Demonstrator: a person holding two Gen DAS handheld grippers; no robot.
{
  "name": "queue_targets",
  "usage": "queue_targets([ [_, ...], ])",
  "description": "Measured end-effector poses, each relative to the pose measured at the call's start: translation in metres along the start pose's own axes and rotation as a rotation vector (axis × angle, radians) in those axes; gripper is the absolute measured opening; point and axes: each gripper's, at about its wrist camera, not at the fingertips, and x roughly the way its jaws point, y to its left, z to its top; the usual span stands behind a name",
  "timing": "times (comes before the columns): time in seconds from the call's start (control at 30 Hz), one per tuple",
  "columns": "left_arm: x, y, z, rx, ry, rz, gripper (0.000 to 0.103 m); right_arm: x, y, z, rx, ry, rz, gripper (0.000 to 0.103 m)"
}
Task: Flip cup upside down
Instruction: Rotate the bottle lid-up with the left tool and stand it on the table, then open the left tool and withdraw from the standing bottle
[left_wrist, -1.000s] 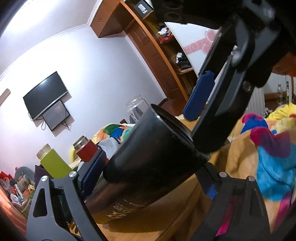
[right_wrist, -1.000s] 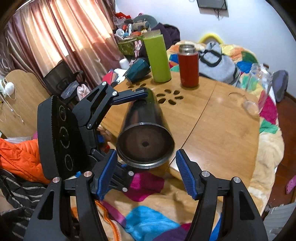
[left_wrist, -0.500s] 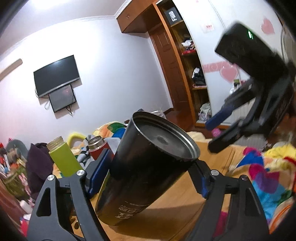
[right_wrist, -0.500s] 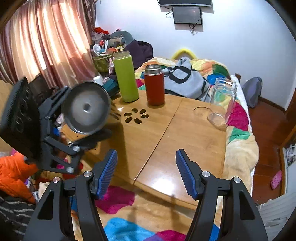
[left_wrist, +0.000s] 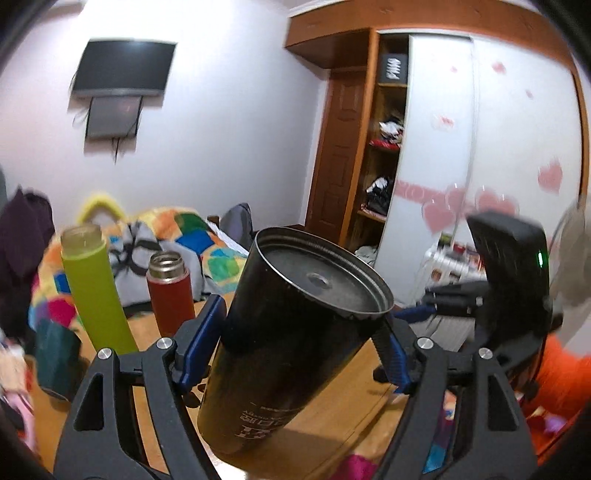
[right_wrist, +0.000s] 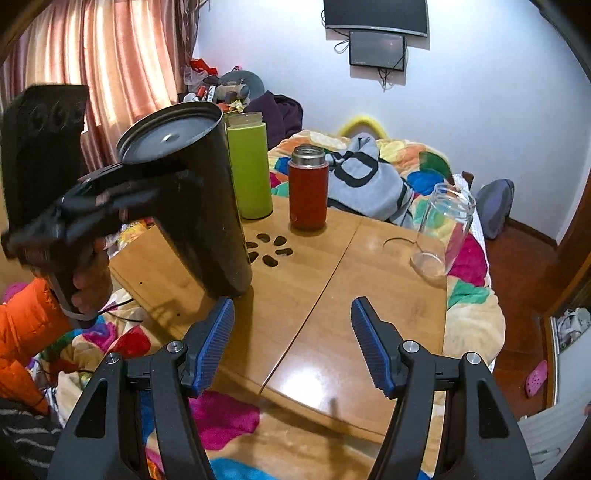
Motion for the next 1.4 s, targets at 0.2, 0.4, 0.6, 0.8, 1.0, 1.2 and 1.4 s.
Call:
queue_targets([
  [0.2, -0.005, 0.037, 0.003, -0.143, -0.009, -0.016, 0.074, 0.007, 0.004, 0.005, 0.002, -0.038, -0.008, 0.062],
  [0.4, -0.012, 0.049, 0.002, -0.151, -0.010, 0.037, 0.070, 0.013, 0.006, 0.012, 0.029, -0.071, 0.016, 0.062],
  [0.6, -0.015, 0.030, 0.000, -0.041, -0.003, 0.128, 0.069, 0.017, 0.005, 0.014, 0.059, -0.086, 0.038, 0.062],
  [0.8, -0.020, 0.033, -0.002, -0.047, -0.013, 0.140, 0.069, 0.015, 0.005, 0.013, 0.062, -0.093, 0.038, 0.062],
  [1.0, -0.032, 0.024, -0.001, -0.005, -0.028, 0.180, 0.076, 0.011, 0.004, 0.011, 0.068, -0.102, 0.041, 0.062],
  [1.2, -0.050, 0.018, -0.004, 0.018, -0.060, 0.214, 0.094, 0.004, 0.009, 0.012, 0.065, -0.123, 0.039, 0.062],
  [1.4, -0.075, 0.009, -0.008, 0.047, -0.115, 0.313, 0.102, -0.011, 0.013, 0.013, 0.064, -0.199, 0.004, 0.079],
])
